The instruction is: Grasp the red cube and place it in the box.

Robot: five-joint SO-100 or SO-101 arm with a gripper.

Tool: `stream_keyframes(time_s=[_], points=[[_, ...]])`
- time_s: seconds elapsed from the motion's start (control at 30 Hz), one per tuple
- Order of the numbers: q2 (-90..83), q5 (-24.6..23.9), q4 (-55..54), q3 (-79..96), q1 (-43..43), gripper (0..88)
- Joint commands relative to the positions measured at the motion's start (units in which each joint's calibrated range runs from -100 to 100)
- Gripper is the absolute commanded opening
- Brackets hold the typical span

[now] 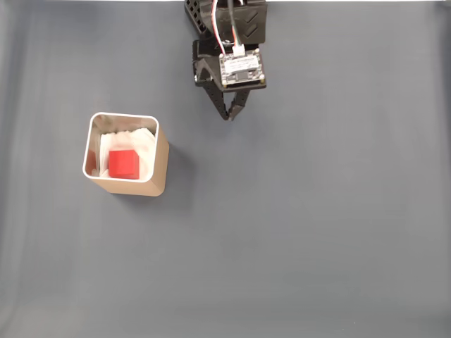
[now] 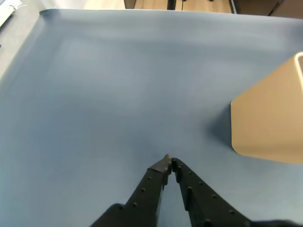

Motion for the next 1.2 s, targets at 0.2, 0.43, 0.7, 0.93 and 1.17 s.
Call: stream_keyframes(time_s=[0.2, 0.43, 0.7, 0.93, 1.17], points=[[-5.98, 0.44, 0.59, 8.38, 3.23, 0.1], [-9.19, -0.1, 4.77, 11.84, 4.44, 0.1], [-9.19, -0.1, 14.46, 11.84, 4.51, 0.7], [-9.19, 0.15, 20.2, 11.84, 4.51, 0.7], [-9.19, -0.88, 22.75, 11.84, 4.44, 0.8]])
